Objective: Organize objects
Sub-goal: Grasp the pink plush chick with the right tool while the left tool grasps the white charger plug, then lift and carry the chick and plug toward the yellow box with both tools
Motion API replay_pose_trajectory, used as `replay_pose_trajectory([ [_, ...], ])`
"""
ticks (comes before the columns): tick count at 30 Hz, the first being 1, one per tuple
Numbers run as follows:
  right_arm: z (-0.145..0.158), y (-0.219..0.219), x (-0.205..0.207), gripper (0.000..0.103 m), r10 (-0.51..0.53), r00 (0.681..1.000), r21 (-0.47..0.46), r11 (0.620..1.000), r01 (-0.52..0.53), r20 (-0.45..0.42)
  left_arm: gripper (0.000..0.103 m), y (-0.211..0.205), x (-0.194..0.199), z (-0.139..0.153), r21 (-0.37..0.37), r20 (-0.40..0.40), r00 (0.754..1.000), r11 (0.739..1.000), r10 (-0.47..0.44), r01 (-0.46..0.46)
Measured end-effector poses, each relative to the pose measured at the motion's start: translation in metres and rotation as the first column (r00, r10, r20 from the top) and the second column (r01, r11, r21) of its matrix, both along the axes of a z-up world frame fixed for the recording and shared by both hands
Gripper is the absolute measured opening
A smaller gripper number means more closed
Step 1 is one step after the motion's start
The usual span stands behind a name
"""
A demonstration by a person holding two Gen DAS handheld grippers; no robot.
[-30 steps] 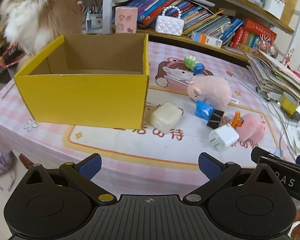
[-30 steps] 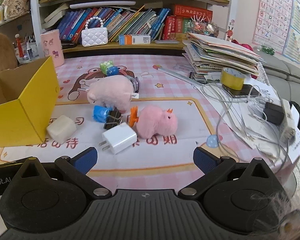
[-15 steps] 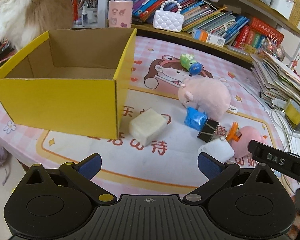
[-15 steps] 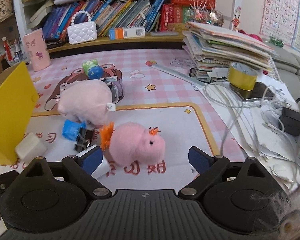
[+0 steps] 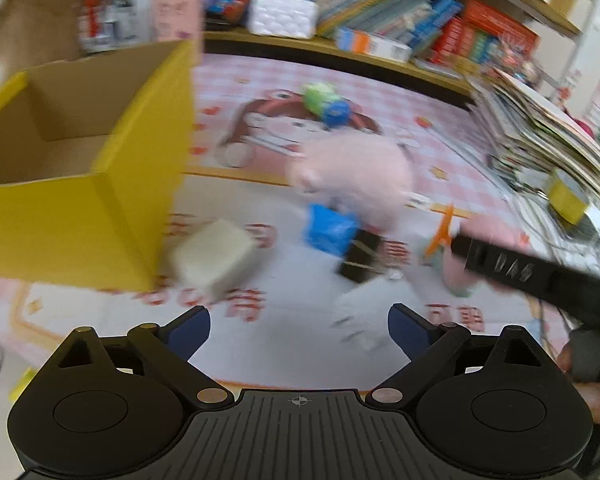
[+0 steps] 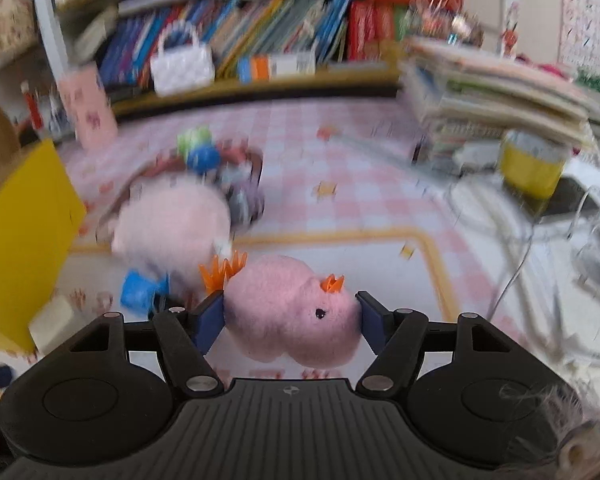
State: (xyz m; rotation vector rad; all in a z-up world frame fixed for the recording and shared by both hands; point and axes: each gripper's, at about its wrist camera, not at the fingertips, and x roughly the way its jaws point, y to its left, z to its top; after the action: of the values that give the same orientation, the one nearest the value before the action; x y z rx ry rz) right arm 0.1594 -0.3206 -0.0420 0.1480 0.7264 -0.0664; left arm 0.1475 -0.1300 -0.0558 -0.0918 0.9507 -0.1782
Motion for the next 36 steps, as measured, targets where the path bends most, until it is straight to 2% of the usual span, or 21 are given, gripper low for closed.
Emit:
replay_pose_trajectory([
  [3,0.015,-0.013,-0.007,0.067,-0.022,0.998,-0.012,1.000,0.023,0.064,0.093,-0.025,0.009,-0.006,0.003,-0.010,0.996,0.996,-0.090,0.090],
  [6,0.022,-0.023,-0.013,0.067,-0.036,0.995,-0.011,0.999,0.037,0.089,0.088,-0.049,0.016,-0.015,0.051,-0.013,0.988,0.987,-0.153,0.153],
  [11,0.023,-0.035,-0.020,0.067,-0.044,0.995,-0.014,0.999,0.045,0.087,0.078,-0.066,0.027,-0.029,0.106,-0.024,0.986,0.981,-0.163,0.165],
  [13,0.022,-0.038,-0.022,0.067,-0.046,0.996,-0.016,0.999,0.048,0.078,0.066,-0.067,0.029,-0.035,0.113,-0.045,0.986,0.980,-0.159,0.163],
  [22,0.014,-0.034,-0.027,0.067,-0.053,0.998,0.032,0.998,0.052,0.035,0.065,-0.061,0.002,-0.025,0.079,-0.073,0.979,0.977,-0.191,0.197],
  [25,0.010,-0.028,-0.030,0.067,-0.055,0.998,0.042,0.998,0.055,0.006,0.065,-0.050,-0.005,-0.025,0.061,-0.081,0.982,0.983,-0.169,0.175],
  [36,0.019,0.014,-0.063,0.067,-0.040,0.999,0.003,0.999,0.040,0.017,0.065,0.006,-0.036,0.004,-0.010,0.020,0.996,0.996,-0.090,0.090],
])
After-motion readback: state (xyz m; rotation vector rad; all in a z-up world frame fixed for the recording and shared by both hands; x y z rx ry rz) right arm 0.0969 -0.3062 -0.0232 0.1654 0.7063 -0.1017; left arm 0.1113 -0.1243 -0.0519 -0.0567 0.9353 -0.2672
